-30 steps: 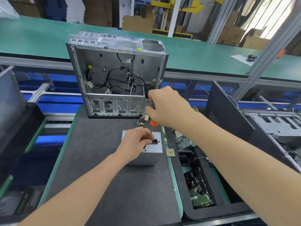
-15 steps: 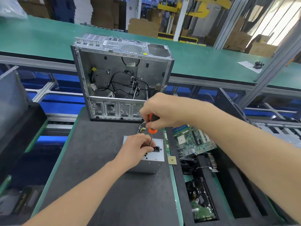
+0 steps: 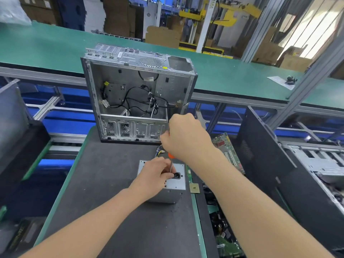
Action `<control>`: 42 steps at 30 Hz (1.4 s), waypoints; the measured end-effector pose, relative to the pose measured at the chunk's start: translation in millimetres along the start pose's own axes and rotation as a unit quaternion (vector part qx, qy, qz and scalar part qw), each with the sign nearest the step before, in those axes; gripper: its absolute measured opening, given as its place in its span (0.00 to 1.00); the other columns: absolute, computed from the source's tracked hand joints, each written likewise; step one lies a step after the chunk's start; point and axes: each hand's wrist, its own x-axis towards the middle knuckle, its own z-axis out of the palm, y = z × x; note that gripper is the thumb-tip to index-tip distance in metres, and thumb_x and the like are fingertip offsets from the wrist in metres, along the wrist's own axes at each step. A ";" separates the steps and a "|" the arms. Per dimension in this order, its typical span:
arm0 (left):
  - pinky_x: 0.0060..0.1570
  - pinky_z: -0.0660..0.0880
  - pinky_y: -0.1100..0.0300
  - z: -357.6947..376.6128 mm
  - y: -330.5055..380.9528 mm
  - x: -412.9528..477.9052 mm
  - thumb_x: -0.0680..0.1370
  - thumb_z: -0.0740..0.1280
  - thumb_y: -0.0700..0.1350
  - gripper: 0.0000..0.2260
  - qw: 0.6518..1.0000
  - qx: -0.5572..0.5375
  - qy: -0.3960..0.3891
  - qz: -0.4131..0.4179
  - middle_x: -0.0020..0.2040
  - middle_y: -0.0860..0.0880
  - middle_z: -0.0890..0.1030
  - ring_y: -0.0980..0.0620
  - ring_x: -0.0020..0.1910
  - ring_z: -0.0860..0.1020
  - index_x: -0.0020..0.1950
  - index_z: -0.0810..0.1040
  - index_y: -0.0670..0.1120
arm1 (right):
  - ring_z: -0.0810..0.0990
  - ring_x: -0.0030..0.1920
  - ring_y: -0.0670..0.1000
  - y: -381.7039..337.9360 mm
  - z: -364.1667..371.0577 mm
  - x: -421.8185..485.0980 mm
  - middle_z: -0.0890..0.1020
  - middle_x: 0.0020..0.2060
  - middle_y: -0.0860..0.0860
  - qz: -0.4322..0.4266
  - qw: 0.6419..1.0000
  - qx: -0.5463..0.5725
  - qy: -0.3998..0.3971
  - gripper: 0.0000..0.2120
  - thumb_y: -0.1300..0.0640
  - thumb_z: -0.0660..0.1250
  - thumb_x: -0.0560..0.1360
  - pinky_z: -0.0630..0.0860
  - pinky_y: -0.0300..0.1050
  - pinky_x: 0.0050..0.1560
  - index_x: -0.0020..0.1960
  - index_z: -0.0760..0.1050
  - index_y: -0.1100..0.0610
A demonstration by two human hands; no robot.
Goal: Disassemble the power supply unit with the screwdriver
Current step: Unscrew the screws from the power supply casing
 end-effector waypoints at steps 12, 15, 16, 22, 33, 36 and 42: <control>0.46 0.75 0.66 -4.0 -4.9 3.6 0.76 0.76 0.37 0.13 1.000 -0.002 -0.003 0.024 0.44 0.52 0.83 0.58 0.44 0.80 0.39 0.81 0.55 | 0.71 0.32 0.49 26.9 -35.7 27.7 0.76 0.30 0.47 -0.361 0.906 0.018 -0.221 0.04 0.58 0.72 0.72 0.65 0.31 0.36 0.40 0.80 0.57; 0.46 0.73 0.69 -0.7 -4.4 2.7 0.76 0.75 0.37 0.15 0.999 0.016 0.006 0.027 0.44 0.51 0.82 0.58 0.45 0.79 0.38 0.79 0.56 | 0.73 0.33 0.51 32.5 -35.9 27.7 0.77 0.31 0.48 -0.370 0.903 0.024 -0.217 0.04 0.59 0.72 0.73 0.66 0.33 0.38 0.41 0.79 0.58; 0.46 0.72 0.70 0.5 -4.1 1.5 0.76 0.74 0.36 0.13 0.999 0.019 0.010 0.027 0.44 0.51 0.82 0.59 0.46 0.78 0.39 0.80 0.53 | 0.73 0.33 0.50 31.7 -34.8 23.0 0.76 0.31 0.47 -0.359 0.911 0.030 -0.203 0.05 0.59 0.71 0.74 0.67 0.33 0.39 0.41 0.78 0.58; 0.44 0.71 0.71 1.2 0.5 0.3 0.77 0.71 0.34 0.12 1.000 0.011 0.006 0.013 0.41 0.52 0.80 0.60 0.45 0.78 0.39 0.81 0.50 | 0.71 0.33 0.56 4.5 -12.2 -7.3 0.67 0.34 0.50 -0.098 0.992 -0.082 0.002 0.12 0.55 0.67 0.72 0.62 0.43 0.29 0.35 0.64 0.55; 0.43 0.73 0.69 -3.7 -2.6 -0.5 0.78 0.72 0.36 0.08 1.000 -0.007 -0.017 0.002 0.44 0.54 0.81 0.59 0.45 0.78 0.42 0.83 0.48 | 0.69 0.30 0.55 10.0 -12.0 13.4 0.69 0.28 0.51 -0.306 0.942 -0.076 -0.117 0.14 0.62 0.65 0.71 0.64 0.43 0.30 0.31 0.64 0.55; 0.45 0.73 0.67 -1.6 -5.2 1.2 0.78 0.73 0.37 0.09 1.000 0.013 -0.005 0.023 0.44 0.53 0.81 0.57 0.46 0.78 0.41 0.81 0.50 | 0.71 0.32 0.54 26.3 -24.5 27.5 0.75 0.30 0.51 -0.429 0.883 -0.080 -0.175 0.08 0.61 0.68 0.72 0.68 0.44 0.36 0.35 0.73 0.58; 0.48 0.73 0.64 1.0 1.1 1.9 0.77 0.73 0.36 0.23 0.999 0.027 0.014 0.038 0.41 0.51 0.79 0.56 0.46 0.78 0.36 0.71 0.63 | 0.73 0.35 0.52 40.4 -27.2 16.9 0.76 0.34 0.51 -0.352 0.926 -0.010 -0.136 0.12 0.54 0.66 0.80 0.71 0.47 0.39 0.40 0.74 0.59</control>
